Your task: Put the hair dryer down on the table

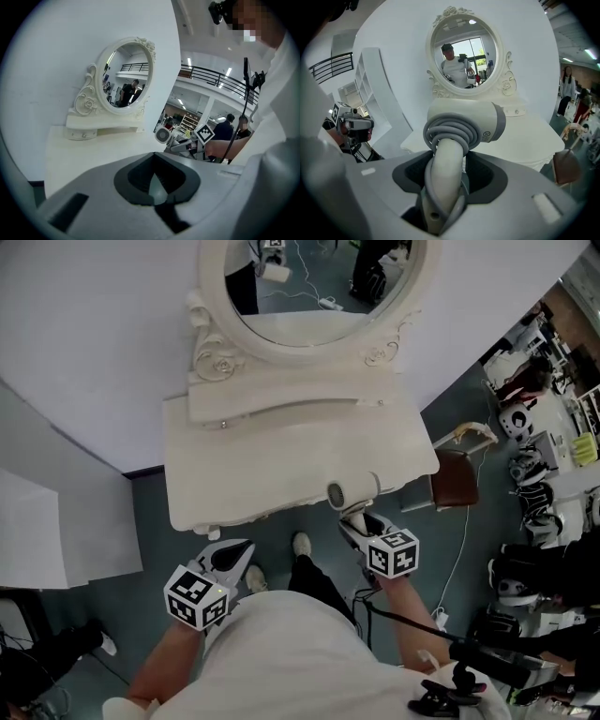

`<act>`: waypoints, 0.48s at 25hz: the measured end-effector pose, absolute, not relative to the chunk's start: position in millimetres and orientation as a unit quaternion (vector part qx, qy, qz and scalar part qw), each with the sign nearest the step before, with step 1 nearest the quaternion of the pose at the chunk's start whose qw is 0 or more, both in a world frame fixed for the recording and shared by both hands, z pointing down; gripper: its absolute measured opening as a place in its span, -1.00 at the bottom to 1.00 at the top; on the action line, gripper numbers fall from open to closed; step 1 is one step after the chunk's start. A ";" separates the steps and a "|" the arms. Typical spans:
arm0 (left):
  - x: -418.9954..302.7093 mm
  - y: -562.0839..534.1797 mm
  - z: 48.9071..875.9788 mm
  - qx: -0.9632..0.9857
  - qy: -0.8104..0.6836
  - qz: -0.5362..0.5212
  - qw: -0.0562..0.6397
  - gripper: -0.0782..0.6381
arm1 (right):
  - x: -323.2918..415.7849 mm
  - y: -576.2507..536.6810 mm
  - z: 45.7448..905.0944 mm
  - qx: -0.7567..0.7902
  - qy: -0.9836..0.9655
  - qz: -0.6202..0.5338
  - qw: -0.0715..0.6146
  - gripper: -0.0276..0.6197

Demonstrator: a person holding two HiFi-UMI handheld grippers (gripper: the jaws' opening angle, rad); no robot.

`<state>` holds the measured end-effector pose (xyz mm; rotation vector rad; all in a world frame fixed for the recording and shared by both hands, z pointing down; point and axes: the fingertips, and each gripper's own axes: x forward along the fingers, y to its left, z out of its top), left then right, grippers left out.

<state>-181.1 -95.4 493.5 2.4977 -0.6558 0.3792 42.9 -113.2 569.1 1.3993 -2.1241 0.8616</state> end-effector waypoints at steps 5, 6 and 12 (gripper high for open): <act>-178.1 -127.6 492.1 0.917 -0.262 0.143 0.263 -0.79 | 56.7 -163.6 587.1 0.502 -0.770 0.311 0.242 -0.24; -177.6 -134.5 490.6 0.916 -0.267 0.143 0.264 -0.79 | 58.3 -174.0 590.7 0.500 -0.771 0.310 0.245 -0.24; -141.9 -187.5 477.1 0.913 -0.282 0.147 0.254 -0.79 | 95.6 -238.2 614.1 0.492 -0.770 0.309 0.263 -0.24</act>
